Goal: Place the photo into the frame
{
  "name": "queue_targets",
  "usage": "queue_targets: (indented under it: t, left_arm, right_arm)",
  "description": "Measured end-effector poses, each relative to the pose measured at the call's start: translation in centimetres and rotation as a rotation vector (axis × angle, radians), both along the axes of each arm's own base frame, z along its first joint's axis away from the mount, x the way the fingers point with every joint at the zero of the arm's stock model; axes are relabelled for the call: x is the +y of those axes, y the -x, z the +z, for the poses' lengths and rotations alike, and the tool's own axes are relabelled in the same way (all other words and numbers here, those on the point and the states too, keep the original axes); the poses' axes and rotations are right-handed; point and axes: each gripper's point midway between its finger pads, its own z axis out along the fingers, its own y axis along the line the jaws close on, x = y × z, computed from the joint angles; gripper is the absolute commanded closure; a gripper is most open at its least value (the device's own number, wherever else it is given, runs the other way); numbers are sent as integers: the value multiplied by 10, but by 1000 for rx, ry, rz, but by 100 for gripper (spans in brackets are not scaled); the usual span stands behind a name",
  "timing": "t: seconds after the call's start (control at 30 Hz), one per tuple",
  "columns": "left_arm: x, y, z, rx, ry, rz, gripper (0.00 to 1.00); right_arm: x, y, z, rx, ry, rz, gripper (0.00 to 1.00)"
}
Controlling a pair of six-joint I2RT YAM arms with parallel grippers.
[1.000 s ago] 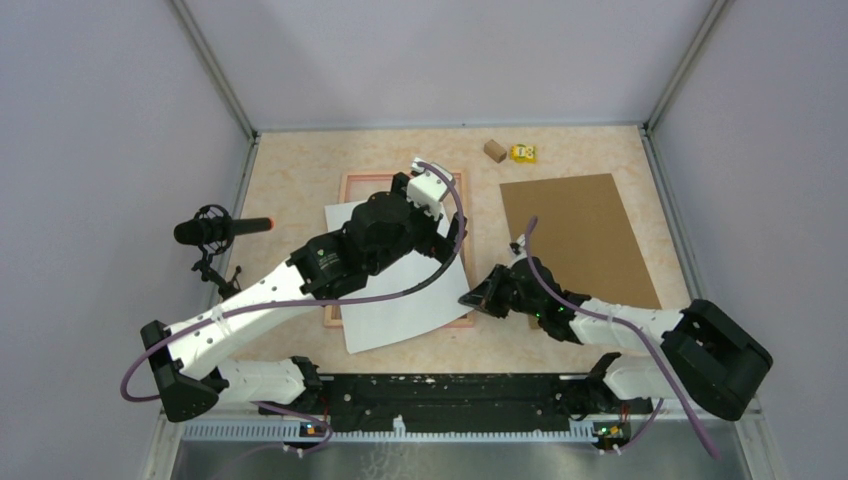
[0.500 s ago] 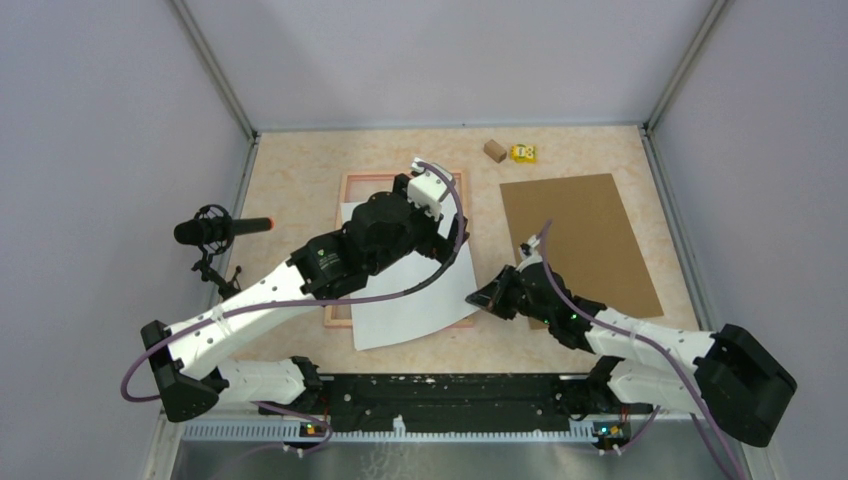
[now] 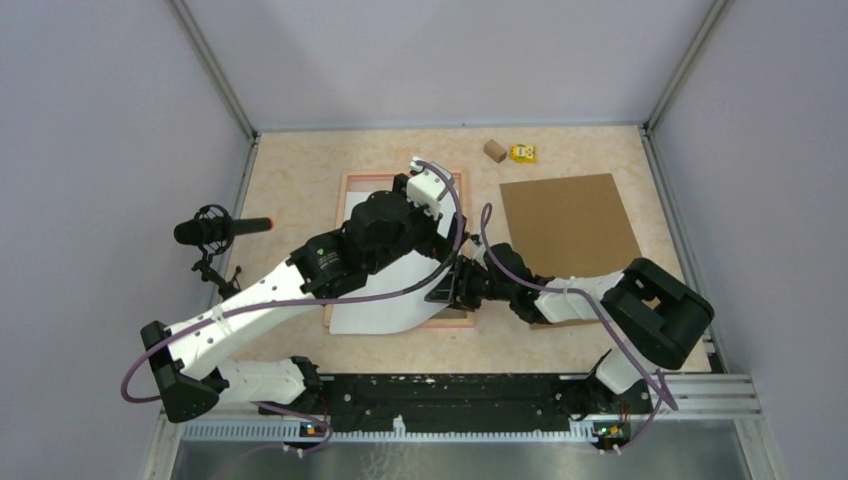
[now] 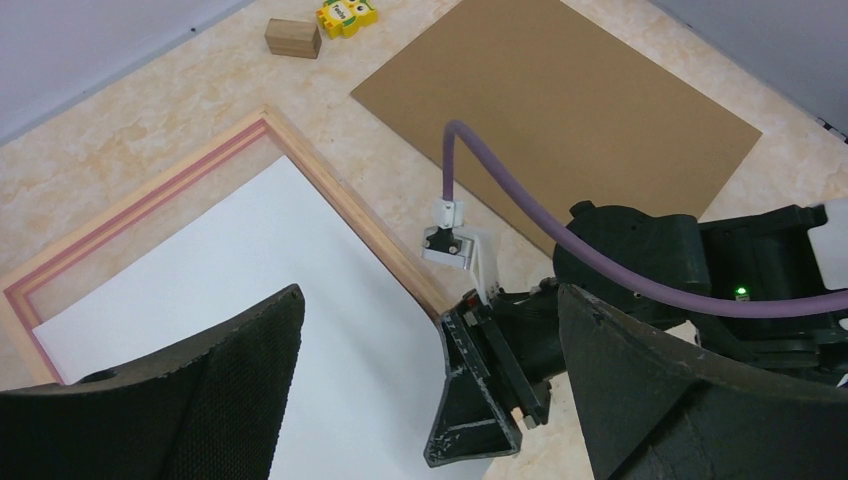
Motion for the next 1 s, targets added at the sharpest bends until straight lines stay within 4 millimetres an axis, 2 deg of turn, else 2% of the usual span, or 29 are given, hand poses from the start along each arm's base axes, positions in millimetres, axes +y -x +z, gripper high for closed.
queue_targets:
  t: [0.1, 0.3, 0.33, 0.47, 0.6, 0.9, 1.0]
  left_arm:
    - [0, 0, 0, 0, 0, 1, 1]
    - [1, -1, -2, 1, -4, 4, 1]
    - [1, 0, -2, 1, -4, 4, 1]
    - [1, -1, -2, 1, -3, 5, 1]
    - [1, -1, -2, 1, -4, 7, 1]
    - [1, -1, -2, 4, -1, 6, 1]
    - [1, -1, -2, 4, -1, 7, 1]
  right_arm:
    - [3, -13, -6, 27, -7, -48, 50]
    - [-1, -28, -31, 123, 12, -168, 52]
    - [-1, -30, -34, 137, 14, -182, 56]
    - [9, -41, -35, 151, 1, -201, 87]
    - [12, -48, -34, 138, -4, -216, 100]
    - [7, -62, -30, 83, 31, -270, 100]
    - [13, -72, -20, 53, 23, -272, 100]
